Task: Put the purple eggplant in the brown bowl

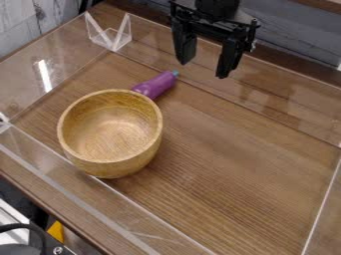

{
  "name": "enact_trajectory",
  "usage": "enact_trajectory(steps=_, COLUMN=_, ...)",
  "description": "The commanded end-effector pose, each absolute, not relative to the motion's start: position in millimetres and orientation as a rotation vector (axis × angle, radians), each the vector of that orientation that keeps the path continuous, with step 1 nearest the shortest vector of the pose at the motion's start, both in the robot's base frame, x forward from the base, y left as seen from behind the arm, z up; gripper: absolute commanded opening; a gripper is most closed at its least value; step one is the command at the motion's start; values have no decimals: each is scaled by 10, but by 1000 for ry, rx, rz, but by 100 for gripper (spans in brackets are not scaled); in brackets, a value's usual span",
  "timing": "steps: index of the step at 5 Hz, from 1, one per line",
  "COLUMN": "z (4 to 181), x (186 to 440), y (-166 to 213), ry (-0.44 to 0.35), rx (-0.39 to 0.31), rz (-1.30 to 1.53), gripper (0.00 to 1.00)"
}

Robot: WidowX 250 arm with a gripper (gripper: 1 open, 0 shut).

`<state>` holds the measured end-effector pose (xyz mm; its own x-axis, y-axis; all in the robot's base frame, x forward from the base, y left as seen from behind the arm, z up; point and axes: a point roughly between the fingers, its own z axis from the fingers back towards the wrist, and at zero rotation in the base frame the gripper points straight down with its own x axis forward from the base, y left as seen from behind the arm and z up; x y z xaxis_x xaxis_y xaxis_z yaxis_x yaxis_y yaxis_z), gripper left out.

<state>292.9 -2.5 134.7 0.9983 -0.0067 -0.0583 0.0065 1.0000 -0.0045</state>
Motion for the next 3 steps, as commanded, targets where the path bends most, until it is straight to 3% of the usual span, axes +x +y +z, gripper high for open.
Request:
enact_trajectory(steps=1, z=1286, x=2954, y=15, ry=66, rx=2, rz=-6, gripper=100)
enact_trajectory(steps=3, z=1170, x=3165, y=375, ry=26, rx=39, rz=-2, gripper=100)
